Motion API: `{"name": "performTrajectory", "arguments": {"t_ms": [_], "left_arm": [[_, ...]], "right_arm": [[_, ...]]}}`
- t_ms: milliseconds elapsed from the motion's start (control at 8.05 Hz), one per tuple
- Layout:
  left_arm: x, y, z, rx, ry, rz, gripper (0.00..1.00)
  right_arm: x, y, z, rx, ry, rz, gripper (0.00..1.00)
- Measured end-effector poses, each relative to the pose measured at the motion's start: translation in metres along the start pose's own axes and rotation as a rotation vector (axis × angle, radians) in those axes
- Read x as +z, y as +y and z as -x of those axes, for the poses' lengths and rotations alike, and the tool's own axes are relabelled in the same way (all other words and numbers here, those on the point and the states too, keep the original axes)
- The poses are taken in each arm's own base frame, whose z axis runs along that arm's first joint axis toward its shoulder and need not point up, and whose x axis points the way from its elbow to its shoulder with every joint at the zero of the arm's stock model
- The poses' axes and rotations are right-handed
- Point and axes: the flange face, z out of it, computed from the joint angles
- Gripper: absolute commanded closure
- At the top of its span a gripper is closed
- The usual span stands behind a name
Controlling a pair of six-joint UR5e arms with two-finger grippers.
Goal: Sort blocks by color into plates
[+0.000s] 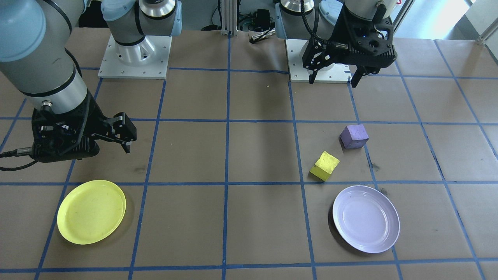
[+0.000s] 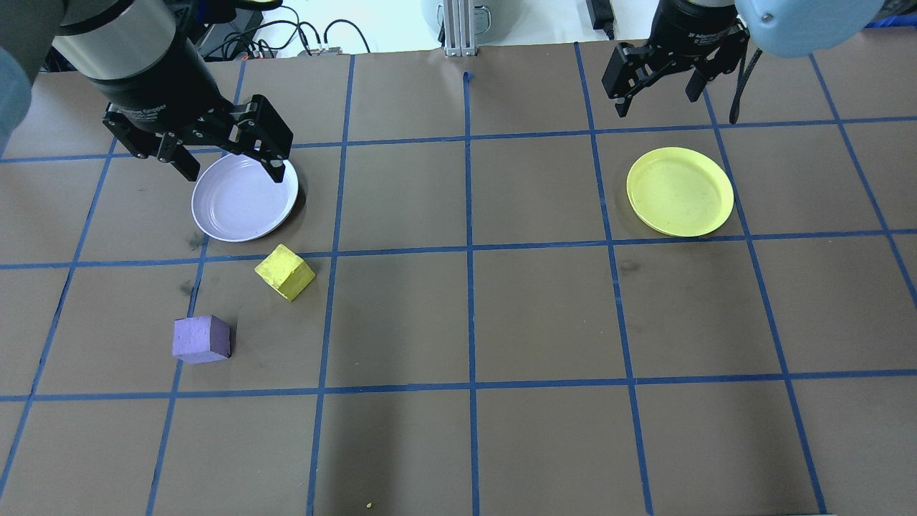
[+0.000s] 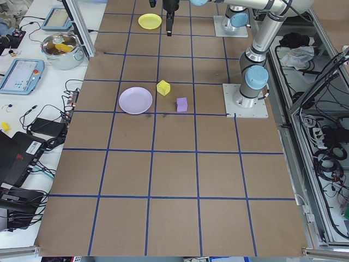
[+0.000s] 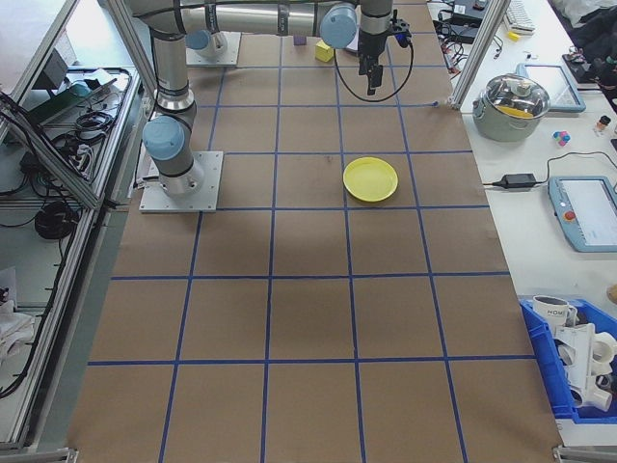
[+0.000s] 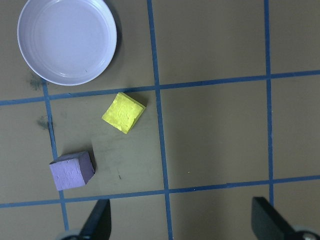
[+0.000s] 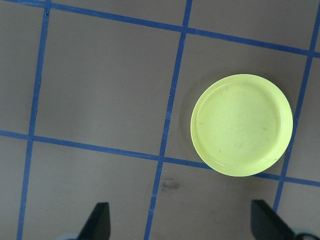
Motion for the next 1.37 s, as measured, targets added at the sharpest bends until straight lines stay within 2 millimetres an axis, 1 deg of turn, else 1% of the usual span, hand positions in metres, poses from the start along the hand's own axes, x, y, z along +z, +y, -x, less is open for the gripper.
{"name": "performTrajectory", "arguments": {"t_ms": [373, 497, 621, 745, 994, 1118, 1242, 1366], "left_arm": [[0.002, 0.003, 0.004, -0.003, 0.002, 0.040, 0.00], [0.002, 0.002, 0.012, 0.016, 0.002, 0.043, 0.00], [0.001, 0.003, 0.027, 0.036, 0.003, 0.055, 0.00], [0.002, 0.004, 0.055, 0.028, 0.008, 0.070, 0.00], [0.005, 0.005, 0.138, -0.012, 0.023, 0.085, 0.00], [0.012, 0.006, 0.168, -0.043, 0.030, 0.098, 0.00], [0.028, 0.005, 0.186, -0.063, 0.032, 0.126, 0.00], [0.057, 0.004, 0.196, -0.074, 0.034, 0.161, 0.00]], "right_arm": [[0.001, 0.000, -0.001, -0.002, -0.001, 0.004, 0.00], [0.001, 0.000, -0.001, -0.002, 0.000, 0.005, 0.00], [0.001, 0.000, -0.001, -0.002, 0.000, 0.005, 0.00], [0.001, 0.000, -0.001, -0.002, 0.000, 0.005, 0.00], [0.002, 0.000, -0.001, -0.002, 0.000, 0.007, 0.00], [0.002, 0.000, -0.001, -0.002, 0.000, 0.010, 0.00], [0.003, 0.000, -0.001, -0.002, -0.001, 0.011, 0.00], [0.004, 0.001, -0.001, -0.002, -0.002, 0.012, 0.00]]}}
